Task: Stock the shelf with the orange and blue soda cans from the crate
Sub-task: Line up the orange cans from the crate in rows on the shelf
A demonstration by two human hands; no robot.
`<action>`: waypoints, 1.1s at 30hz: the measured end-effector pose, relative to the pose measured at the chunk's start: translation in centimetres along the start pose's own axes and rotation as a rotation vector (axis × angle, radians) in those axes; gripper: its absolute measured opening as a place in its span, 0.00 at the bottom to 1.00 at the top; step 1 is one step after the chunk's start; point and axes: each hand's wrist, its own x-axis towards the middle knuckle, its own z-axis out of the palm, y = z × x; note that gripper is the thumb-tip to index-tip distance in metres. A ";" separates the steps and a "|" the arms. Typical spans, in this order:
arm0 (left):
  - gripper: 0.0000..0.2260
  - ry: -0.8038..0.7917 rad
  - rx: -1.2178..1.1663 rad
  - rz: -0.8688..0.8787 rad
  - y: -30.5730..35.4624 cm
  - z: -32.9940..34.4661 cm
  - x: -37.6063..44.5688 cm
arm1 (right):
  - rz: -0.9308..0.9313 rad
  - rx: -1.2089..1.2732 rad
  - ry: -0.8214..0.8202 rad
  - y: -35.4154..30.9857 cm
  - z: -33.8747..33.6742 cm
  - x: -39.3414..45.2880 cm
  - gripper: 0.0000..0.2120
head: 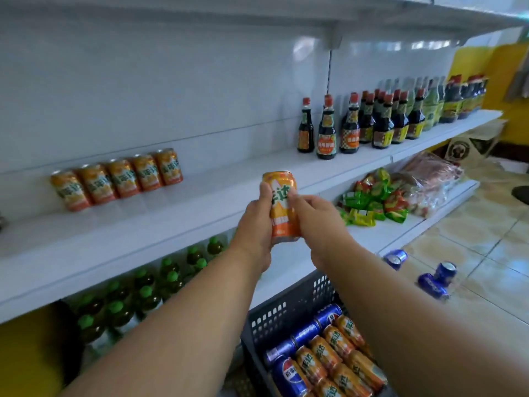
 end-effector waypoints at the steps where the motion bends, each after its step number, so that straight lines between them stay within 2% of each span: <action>1: 0.30 0.064 0.026 0.048 1.0 -0.1 -0.2 | -0.050 -0.042 -0.024 -0.5 0.9 -0.5 0.15; 4: 0.28 0.169 0.082 0.134 4.1 -1.2 -0.7 | -0.159 -0.099 -0.084 -2.6 3.0 -1.0 0.14; 10: 0.24 0.207 0.239 0.298 9.9 -4.5 -0.7 | -0.243 -0.149 -0.207 -6.7 6.9 0.0 0.14; 14: 0.24 0.240 0.249 0.343 12.2 -6.7 0.3 | -0.329 -0.230 -0.299 -8.5 9.7 1.6 0.14; 18: 0.16 0.281 0.314 0.372 13.9 -9.1 2.6 | -0.367 -0.342 -0.305 -9.3 12.6 5.1 0.16; 21: 0.12 0.308 0.371 0.356 13.6 -11.5 5.6 | -0.361 -0.417 -0.335 -8.3 14.8 8.7 0.17; 25: 0.14 0.344 0.415 0.305 11.1 -15.0 10.6 | -0.359 -0.606 -0.383 -5.9 17.5 13.5 0.19; 29: 0.16 0.376 0.438 0.252 8.9 -17.7 15.3 | -0.339 -0.635 -0.418 -2.9 20.5 18.2 0.17; 33: 0.16 0.389 0.525 0.195 8.8 -19.5 19.9 | -0.361 -0.636 -0.384 -0.2 22.7 22.8 0.14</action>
